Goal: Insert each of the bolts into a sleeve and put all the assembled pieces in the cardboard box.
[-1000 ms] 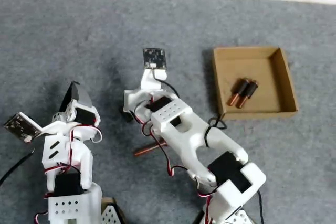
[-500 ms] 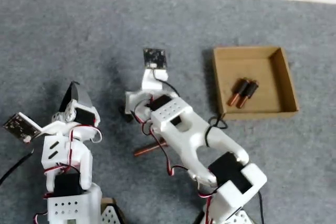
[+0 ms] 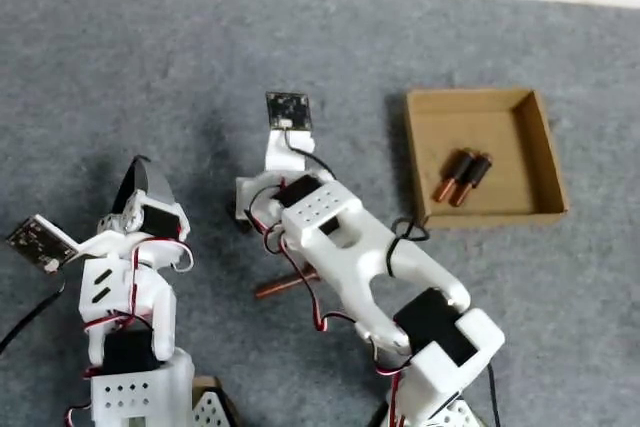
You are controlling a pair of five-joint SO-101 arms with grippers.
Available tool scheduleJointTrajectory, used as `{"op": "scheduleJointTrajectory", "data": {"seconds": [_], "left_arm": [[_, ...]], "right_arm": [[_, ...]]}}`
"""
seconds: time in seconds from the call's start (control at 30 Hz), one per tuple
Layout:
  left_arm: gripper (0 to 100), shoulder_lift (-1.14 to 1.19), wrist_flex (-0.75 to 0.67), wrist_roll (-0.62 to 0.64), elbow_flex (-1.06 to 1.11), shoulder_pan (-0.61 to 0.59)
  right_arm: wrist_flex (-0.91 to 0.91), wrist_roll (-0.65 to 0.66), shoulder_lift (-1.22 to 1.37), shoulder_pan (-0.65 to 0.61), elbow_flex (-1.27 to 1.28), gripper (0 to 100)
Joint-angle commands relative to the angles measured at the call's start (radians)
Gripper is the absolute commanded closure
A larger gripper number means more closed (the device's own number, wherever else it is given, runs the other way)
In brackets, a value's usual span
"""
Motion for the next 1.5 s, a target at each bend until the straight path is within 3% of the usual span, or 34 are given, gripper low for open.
{"op": "scheduleJointTrajectory", "data": {"seconds": [0.0,0.33,0.53,0.77,1.03,1.3,1.47], "left_arm": [[99,-0.004,-0.014,0.009,0.022,-0.036],[99,-0.004,-0.015,0.011,0.022,-0.077],[99,-0.004,-0.015,0.011,0.022,-0.076],[99,-0.004,-0.015,0.011,0.022,-0.076],[99,-0.004,-0.015,0.011,0.022,-0.076],[99,-0.004,-0.015,0.011,0.022,-0.076],[99,-0.004,-0.015,0.011,0.022,-0.076]], "right_arm": [[0.018,-0.066,-0.041,-0.018,-0.036,71.7],[0.018,-0.103,-0.038,-0.015,-0.090,71.7],[0.024,-0.166,0.077,0.059,-0.163,75.9],[0.189,-0.175,0.214,0.070,-0.318,79.6],[0.208,-0.175,0.306,0.070,-0.331,80.2],[0.206,-0.167,0.312,0.076,-0.331,99.1],[0.206,-0.166,0.312,0.094,-0.331,99.3]]}}
